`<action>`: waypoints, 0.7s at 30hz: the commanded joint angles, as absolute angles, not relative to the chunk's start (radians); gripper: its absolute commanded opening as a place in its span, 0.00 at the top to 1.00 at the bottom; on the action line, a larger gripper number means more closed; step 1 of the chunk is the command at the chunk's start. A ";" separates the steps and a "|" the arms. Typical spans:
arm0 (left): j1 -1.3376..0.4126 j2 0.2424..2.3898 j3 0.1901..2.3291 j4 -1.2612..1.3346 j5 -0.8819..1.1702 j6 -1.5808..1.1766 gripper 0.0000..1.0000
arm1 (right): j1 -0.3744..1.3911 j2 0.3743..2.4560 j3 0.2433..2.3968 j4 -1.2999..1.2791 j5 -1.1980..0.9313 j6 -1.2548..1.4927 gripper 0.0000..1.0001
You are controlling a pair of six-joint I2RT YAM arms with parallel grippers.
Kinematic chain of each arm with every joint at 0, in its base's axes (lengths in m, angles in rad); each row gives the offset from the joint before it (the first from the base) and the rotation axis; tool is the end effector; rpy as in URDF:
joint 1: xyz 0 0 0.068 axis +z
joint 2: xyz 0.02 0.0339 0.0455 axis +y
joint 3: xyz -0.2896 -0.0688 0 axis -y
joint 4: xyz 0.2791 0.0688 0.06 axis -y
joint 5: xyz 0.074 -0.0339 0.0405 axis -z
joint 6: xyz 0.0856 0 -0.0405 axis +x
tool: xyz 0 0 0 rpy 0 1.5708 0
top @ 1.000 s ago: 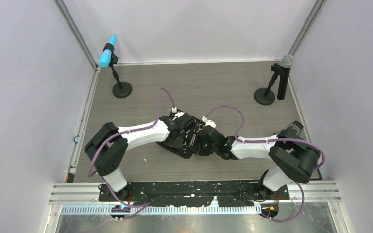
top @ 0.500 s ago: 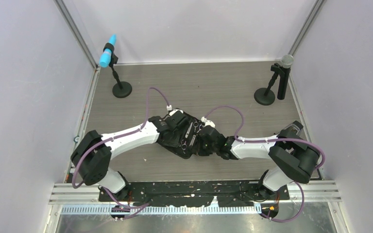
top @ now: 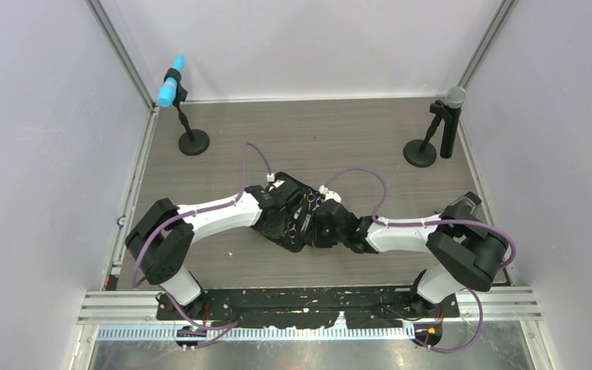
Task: Sort the hair-cutting tools
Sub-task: Place the comb in the hairdressing tool bag.
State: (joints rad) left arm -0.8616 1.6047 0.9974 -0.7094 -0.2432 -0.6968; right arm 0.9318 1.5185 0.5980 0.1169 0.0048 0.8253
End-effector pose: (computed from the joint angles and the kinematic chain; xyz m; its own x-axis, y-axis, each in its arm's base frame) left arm 0.2323 -0.2391 0.1409 -0.9308 0.1282 -0.3424 0.1301 0.9913 0.0174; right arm 0.1986 0.2665 0.1020 -0.8795 0.0482 -0.4734 -0.2277 0.8309 0.5077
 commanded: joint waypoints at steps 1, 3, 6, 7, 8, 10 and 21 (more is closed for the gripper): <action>-0.857 1.636 1.032 -0.727 -0.265 -0.678 0.86 | 0.935 1.527 0.597 0.109 -0.032 0.815 0.95; -0.857 1.647 1.038 -0.726 -0.264 -0.677 0.84 | 0.936 1.529 0.598 0.109 -0.032 0.816 0.95; -0.857 1.659 1.044 -0.724 -0.271 -0.671 0.81 | 0.935 1.532 0.602 0.109 -0.037 0.816 0.95; -0.857 1.665 1.047 -0.723 -0.270 -0.670 0.81 | 0.935 1.532 0.602 0.109 -0.039 0.817 0.95; -0.857 1.669 1.049 -0.723 -0.271 -0.669 0.80 | 0.935 1.533 0.604 0.109 -0.039 0.817 0.95; -0.857 1.673 1.057 -0.723 -0.272 -0.665 0.79 | 0.934 1.534 0.604 0.109 -0.040 0.815 0.95; -0.857 1.684 1.083 -0.705 -0.291 -0.633 0.77 | 0.936 1.546 0.604 0.116 -0.054 0.806 0.95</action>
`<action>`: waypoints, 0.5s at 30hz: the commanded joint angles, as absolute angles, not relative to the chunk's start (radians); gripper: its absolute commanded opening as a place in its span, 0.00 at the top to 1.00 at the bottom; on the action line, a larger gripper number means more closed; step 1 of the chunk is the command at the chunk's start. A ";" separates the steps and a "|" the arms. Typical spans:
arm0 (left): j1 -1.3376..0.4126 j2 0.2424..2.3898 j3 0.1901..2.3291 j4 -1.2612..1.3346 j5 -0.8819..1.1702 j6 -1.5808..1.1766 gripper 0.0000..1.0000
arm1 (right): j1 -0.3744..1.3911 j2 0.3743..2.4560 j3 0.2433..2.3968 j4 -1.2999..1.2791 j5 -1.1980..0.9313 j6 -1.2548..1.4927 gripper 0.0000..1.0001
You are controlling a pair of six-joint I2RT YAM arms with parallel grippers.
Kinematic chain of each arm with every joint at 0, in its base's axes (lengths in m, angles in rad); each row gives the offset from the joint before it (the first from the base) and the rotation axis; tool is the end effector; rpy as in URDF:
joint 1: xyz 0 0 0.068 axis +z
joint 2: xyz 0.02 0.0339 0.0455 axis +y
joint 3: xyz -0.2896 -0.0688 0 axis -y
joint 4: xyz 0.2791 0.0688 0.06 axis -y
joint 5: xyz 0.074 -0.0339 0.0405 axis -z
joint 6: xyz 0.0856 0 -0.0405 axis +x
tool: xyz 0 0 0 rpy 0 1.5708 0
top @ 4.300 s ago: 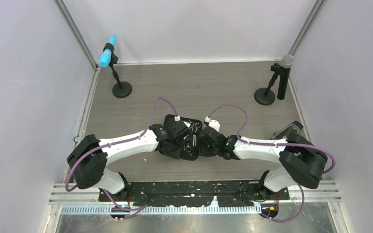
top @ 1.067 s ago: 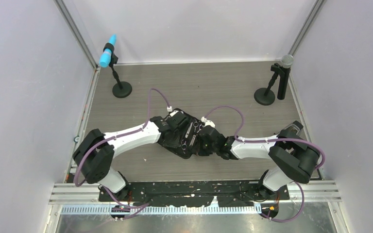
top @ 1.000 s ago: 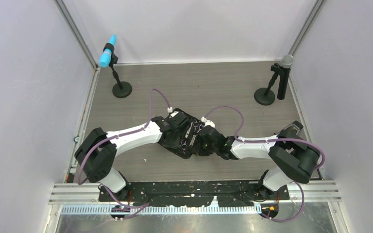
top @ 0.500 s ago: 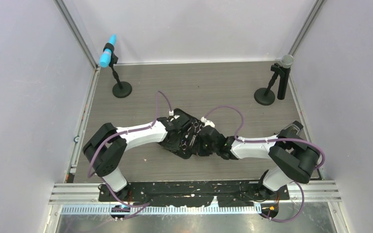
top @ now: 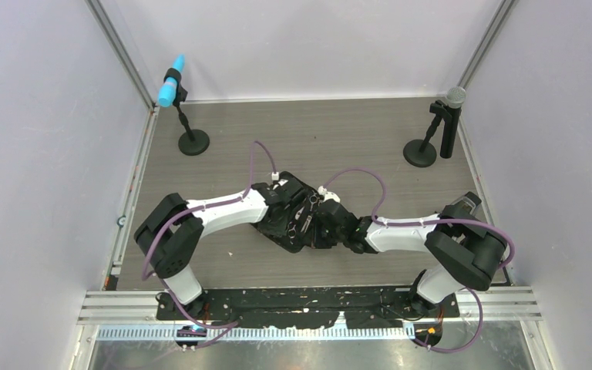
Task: Sort the hair-cutting tools
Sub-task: Place the comb in the hairdressing tool bag.
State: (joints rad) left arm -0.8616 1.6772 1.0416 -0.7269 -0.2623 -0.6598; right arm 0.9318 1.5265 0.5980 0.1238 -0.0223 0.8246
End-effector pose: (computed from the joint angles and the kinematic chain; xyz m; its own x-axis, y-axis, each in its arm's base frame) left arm 0.2405 -0.2461 0.1308 -0.9313 0.1762 -0.3189 0.1610 0.9842 0.0737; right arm 0.1971 0.2685 0.1003 -0.8878 0.0360 -0.4589 -0.2355 0.8211 0.5200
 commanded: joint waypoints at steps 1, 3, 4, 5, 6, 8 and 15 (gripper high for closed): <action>-0.856 1.688 1.085 -0.703 -0.293 -0.630 0.77 | 0.936 1.544 0.604 0.115 -0.054 0.806 0.95; -0.856 1.701 1.094 -0.704 -0.293 -0.624 0.77 | 0.936 1.543 0.604 0.115 -0.058 0.805 0.95; -0.856 1.707 1.099 -0.704 -0.293 -0.622 0.77 | 0.936 1.544 0.604 0.115 -0.058 0.802 0.95; -0.856 1.712 1.102 -0.705 -0.294 -0.620 0.77 | 0.936 1.544 0.604 0.115 -0.060 0.802 0.95; -0.856 1.719 1.105 -0.706 -0.296 -0.619 0.77 | 0.936 1.544 0.604 0.115 -0.061 0.802 0.95; -0.852 1.735 1.114 -0.714 -0.296 -0.619 0.77 | 0.936 1.543 0.606 0.115 -0.065 0.799 0.95; -0.826 1.793 1.134 -0.746 -0.276 -0.633 0.76 | 0.936 1.531 0.606 0.115 -0.073 0.789 0.95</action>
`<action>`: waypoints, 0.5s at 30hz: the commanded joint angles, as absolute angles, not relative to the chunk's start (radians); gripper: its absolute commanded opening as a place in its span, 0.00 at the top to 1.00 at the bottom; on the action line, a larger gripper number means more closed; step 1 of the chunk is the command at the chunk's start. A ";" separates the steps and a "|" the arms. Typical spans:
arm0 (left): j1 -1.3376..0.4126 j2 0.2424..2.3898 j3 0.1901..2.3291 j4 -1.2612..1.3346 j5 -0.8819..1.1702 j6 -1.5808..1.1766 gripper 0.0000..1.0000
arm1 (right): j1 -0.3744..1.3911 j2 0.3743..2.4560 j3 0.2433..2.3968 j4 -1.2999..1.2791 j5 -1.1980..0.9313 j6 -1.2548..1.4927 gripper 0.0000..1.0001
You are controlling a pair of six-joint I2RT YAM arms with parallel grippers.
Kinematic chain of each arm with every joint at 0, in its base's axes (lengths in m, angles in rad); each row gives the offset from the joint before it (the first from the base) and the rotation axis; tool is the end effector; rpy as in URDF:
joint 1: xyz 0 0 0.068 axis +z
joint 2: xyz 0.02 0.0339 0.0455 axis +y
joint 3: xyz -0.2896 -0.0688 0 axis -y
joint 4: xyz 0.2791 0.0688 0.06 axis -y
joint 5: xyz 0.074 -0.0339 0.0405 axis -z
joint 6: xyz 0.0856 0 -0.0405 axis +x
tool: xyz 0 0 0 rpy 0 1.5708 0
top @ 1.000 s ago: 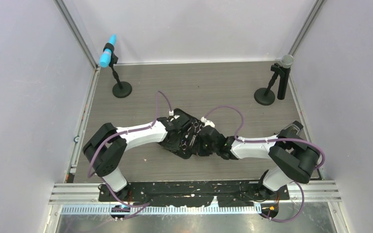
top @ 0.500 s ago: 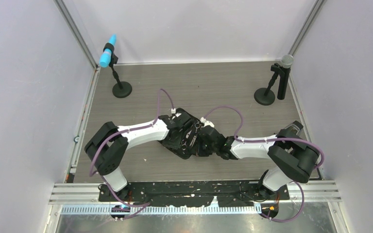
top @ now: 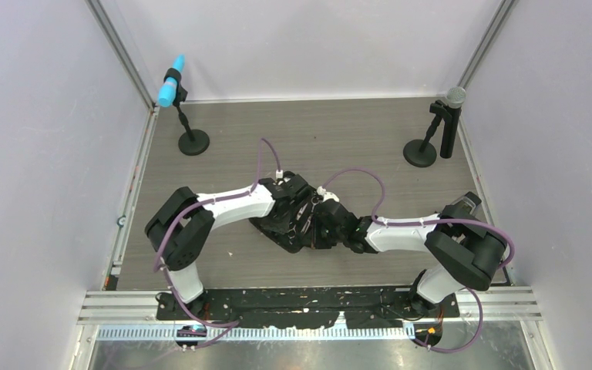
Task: Sort the hair-cutting tools
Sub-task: Place the comb in the hairdressing tool bag.
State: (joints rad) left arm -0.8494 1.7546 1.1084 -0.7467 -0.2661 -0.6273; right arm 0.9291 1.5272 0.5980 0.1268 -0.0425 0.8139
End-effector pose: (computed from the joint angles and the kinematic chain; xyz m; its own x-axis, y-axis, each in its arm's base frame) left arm 0.2544 -0.2551 0.1239 -0.9334 0.2038 -0.2952 0.1801 0.9780 0.1057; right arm 0.1966 0.2692 0.1004 -0.8902 0.0220 -0.4550 -0.2488 0.8131 0.5262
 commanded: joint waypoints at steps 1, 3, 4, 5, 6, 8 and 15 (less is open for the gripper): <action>-0.824 1.797 1.138 -0.753 -0.279 -0.638 0.76 | 0.936 1.529 0.606 0.115 -0.074 0.789 0.95; -0.824 1.798 1.144 -0.772 -0.293 -0.647 0.75 | 0.936 1.528 0.606 0.117 -0.076 0.786 0.95; -0.824 1.795 1.145 -0.776 -0.301 -0.649 0.74 | 0.935 1.527 0.605 0.119 -0.077 0.784 0.95; -0.824 1.790 1.145 -0.778 -0.308 -0.653 0.72 | 0.935 1.528 0.605 0.120 -0.079 0.783 0.95; -0.824 1.785 1.142 -0.778 -0.312 -0.652 0.69 | 0.935 1.529 0.605 0.122 -0.080 0.783 0.95; -0.824 1.780 1.141 -0.778 -0.314 -0.652 0.64 | 0.936 1.532 0.606 0.126 -0.087 0.783 0.95; -0.824 1.815 1.156 -0.770 -0.283 -0.637 0.65 | 0.935 1.532 0.605 0.131 -0.094 0.782 0.95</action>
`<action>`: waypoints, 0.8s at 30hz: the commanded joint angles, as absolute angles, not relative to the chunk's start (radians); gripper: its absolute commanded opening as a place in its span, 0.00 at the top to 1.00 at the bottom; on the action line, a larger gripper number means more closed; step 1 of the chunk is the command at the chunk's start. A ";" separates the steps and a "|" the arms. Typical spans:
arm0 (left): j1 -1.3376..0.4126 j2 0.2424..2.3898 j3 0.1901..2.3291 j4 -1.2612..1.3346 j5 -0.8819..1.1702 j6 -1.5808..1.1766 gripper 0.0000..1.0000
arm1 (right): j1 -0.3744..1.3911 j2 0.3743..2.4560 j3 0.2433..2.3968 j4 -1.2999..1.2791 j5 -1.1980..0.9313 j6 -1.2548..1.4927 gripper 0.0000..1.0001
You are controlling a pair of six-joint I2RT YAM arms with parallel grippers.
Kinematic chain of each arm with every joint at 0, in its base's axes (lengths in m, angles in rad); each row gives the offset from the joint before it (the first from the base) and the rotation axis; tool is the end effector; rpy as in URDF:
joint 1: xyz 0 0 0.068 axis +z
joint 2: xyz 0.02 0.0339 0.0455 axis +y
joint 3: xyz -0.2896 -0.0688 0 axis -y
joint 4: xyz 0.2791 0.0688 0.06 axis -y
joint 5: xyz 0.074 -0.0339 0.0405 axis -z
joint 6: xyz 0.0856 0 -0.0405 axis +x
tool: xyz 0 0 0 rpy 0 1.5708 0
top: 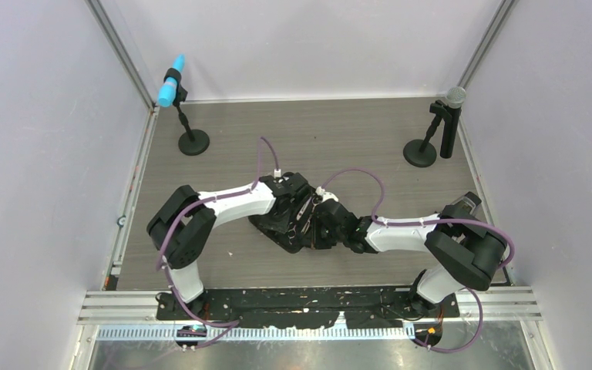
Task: Sort the hair-cutting tools
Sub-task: Place the comb in the hairdressing tool bag.
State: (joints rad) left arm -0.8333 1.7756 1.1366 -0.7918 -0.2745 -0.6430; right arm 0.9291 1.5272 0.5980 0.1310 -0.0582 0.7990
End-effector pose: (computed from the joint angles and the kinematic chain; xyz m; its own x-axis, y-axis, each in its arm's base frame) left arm 0.2596 -0.2512 0.1239 -0.9448 0.1817 -0.2726 0.1506 0.9799 0.1311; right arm 0.1958 0.2704 0.1009 -0.8895 0.0048 -0.4569 -0.2675 0.8052 0.5293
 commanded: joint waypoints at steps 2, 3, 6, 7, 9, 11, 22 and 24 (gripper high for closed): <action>-0.824 1.823 1.161 -0.768 -0.274 -0.634 0.66 | 0.935 1.529 0.604 0.130 -0.094 0.780 0.95; -0.824 1.827 1.161 -0.766 -0.269 -0.634 0.68 | 0.936 1.528 0.604 0.130 -0.094 0.781 0.95; -0.824 1.847 1.170 -0.762 -0.246 -0.625 0.70 | 0.936 1.528 0.604 0.130 -0.094 0.780 0.95; -0.824 1.857 1.176 -0.762 -0.236 -0.622 0.71 | 0.935 1.529 0.606 0.130 -0.095 0.781 0.95; -0.822 1.883 1.191 -0.770 -0.221 -0.616 0.72 | 0.936 1.527 0.607 0.130 -0.098 0.780 0.95; -0.821 1.903 1.202 -0.773 -0.203 -0.611 0.73 | 0.936 1.525 0.605 0.130 -0.097 0.780 0.95; -0.762 1.935 1.175 -0.741 -0.114 -0.617 0.70 | 0.936 1.506 0.604 0.129 -0.097 0.774 0.95; -0.762 1.938 1.176 -0.739 -0.114 -0.618 0.73 | 0.935 1.503 0.604 0.128 -0.097 0.772 0.95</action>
